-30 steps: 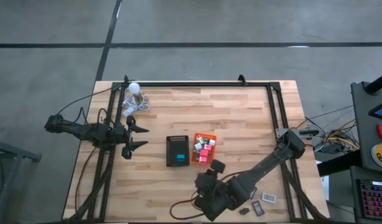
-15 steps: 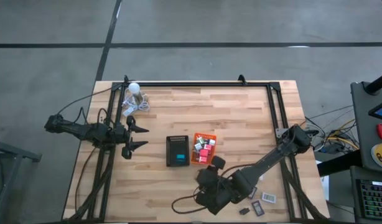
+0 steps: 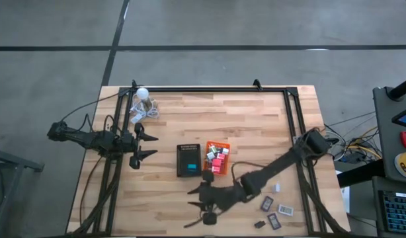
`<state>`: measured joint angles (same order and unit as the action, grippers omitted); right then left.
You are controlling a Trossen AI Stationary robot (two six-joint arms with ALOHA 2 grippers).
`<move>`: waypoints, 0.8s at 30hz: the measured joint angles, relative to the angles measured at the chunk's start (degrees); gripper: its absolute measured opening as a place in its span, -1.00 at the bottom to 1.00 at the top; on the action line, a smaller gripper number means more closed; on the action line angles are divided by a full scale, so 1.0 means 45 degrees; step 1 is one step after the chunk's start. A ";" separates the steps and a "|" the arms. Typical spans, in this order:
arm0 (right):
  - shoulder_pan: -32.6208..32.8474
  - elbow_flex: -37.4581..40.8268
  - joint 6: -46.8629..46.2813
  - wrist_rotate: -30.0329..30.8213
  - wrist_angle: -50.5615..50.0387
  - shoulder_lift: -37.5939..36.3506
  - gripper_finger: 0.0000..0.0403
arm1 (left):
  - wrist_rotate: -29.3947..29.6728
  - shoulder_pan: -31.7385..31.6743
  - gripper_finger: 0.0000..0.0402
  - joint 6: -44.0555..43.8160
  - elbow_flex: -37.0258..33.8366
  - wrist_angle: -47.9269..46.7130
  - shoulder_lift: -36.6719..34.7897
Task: Pick & Place Office items
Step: Put the top white timer into the black bin
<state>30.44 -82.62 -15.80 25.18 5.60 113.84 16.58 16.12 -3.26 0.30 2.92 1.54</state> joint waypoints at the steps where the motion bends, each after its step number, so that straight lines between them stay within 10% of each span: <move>1: -0.0193 0.0084 -0.0022 -0.0428 0.0089 -0.0079 -0.24 | 0.0002 -0.0002 0.26 0.0004 0.0003 0.0000 0.0000; 12: -0.0421 0.1077 -0.4499 0.1639 -0.5058 -0.2423 -0.24 | 0.0005 0.0000 0.26 0.0004 0.0003 0.0000 0.0015; 24: 0.1237 0.5206 -0.8714 0.3088 -0.5347 -0.5499 -0.24 | 0.0005 0.0000 0.26 -0.0001 -0.0002 0.0005 0.0039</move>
<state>36.01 -59.20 -55.01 39.07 -18.46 89.10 16.60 16.12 -3.27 0.30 2.94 1.72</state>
